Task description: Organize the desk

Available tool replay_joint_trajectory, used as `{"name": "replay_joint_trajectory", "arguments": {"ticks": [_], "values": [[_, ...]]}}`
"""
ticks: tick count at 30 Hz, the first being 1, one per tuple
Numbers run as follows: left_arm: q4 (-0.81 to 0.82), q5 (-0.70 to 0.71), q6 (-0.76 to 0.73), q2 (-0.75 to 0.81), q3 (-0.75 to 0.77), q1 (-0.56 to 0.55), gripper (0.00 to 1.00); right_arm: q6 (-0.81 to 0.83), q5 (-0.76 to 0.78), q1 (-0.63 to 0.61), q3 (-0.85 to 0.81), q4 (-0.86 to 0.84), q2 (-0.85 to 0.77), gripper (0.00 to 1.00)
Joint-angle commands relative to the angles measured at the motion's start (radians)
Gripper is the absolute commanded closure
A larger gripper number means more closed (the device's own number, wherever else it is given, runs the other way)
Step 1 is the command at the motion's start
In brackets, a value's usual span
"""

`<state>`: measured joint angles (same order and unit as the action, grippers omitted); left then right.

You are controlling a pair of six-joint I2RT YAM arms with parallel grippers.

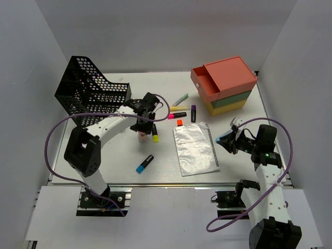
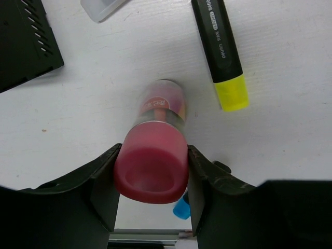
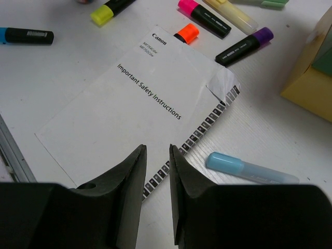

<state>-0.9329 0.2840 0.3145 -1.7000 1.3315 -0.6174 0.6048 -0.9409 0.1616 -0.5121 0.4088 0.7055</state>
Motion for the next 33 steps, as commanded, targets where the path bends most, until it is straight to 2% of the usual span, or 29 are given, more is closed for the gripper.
{"name": "replay_joint_trajectory", "arguments": {"ticks": [1,2,3,5,6,9,13,17,20,24,26,27,32,33], "values": [[0.023,-0.038,-0.003,0.065,0.05,-0.002,0.9,-0.004,-0.001,-0.004,-0.009,-0.027,-0.011,0.7],[0.037,-0.064,-0.006,0.086,0.055,-0.002,0.92,-0.004,-0.001,-0.005,-0.009,-0.027,-0.012,0.7],[0.052,-0.133,-0.008,0.133,0.063,-0.002,1.0,-0.004,-0.001,-0.002,-0.009,-0.027,-0.014,0.7],[0.114,-0.233,-0.012,0.178,0.081,0.008,1.0,-0.005,-0.002,-0.004,-0.009,-0.027,-0.015,0.7],[0.135,-0.335,-0.011,0.198,0.087,0.008,1.0,-0.004,-0.002,-0.004,-0.011,-0.027,-0.015,0.7],[0.204,-0.431,-0.008,0.237,0.138,0.018,1.0,-0.004,-0.002,-0.005,-0.011,-0.027,-0.014,0.7],[0.264,-0.613,0.004,0.194,0.233,0.018,1.0,-0.004,-0.002,-0.004,-0.011,-0.028,-0.015,0.7],[0.311,-0.693,0.035,0.074,0.365,0.018,1.0,-0.005,-0.002,-0.002,-0.011,-0.027,-0.018,0.7],[0.417,-0.747,0.049,0.036,0.422,0.018,1.0,-0.005,-0.004,-0.002,-0.009,-0.027,-0.02,0.7],[0.604,-0.767,0.067,-0.013,0.469,0.018,1.0,-0.004,-0.004,-0.002,-0.009,-0.028,-0.021,0.7],[0.629,-0.764,0.112,-0.029,0.488,0.018,1.0,-0.004,-0.004,-0.004,-0.009,-0.028,-0.02,0.7],[0.694,-0.74,0.123,-0.038,0.497,0.018,1.0,-0.004,-0.003,-0.002,-0.009,-0.027,-0.021,0.7],[0.796,-0.626,0.196,-0.067,0.537,-0.004,1.0,-0.005,-0.001,-0.001,-0.011,-0.027,-0.021,0.7],[0.801,-0.559,0.215,-0.075,0.543,-0.004,1.0,-0.005,-0.001,-0.004,-0.012,-0.028,-0.021,0.7]]}}
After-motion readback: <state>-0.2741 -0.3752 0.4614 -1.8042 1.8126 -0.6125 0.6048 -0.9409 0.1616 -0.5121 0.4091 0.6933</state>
